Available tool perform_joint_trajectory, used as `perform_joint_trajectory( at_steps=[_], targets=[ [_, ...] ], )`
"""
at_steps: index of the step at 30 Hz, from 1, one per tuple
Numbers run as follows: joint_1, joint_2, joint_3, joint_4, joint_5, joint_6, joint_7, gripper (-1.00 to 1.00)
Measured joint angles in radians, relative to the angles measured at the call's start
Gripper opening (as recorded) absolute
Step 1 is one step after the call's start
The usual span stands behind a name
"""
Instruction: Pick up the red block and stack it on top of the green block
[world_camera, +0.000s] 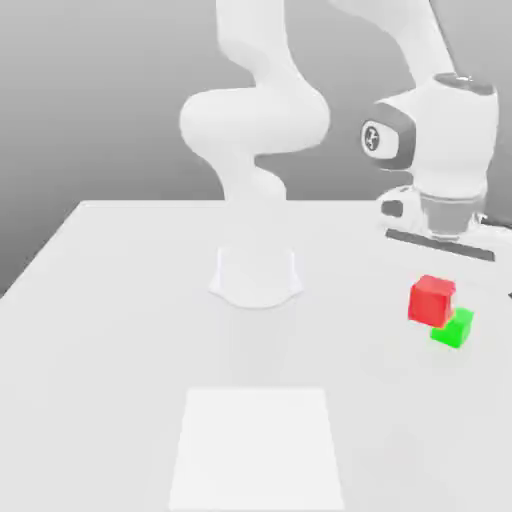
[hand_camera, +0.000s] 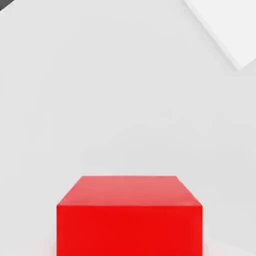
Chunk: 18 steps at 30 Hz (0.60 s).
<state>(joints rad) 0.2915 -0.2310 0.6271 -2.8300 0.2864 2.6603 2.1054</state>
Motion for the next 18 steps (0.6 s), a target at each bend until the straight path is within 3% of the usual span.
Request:
perform_joint_trajectory(
  at_steps=[6,9,14,18],
  targets=[
    [0.089,0.017,0.165,0.018,0.033,-0.013,0.262,-1.0],
    [0.08,0.05,0.204,0.021,0.003,0.017,0.323,-1.0],
    [0.028,0.127,0.24,0.02,-0.106,0.088,0.405,-1.0],
    [-0.017,0.203,0.246,0.02,-0.255,0.144,0.509,-1.0]
  ],
)
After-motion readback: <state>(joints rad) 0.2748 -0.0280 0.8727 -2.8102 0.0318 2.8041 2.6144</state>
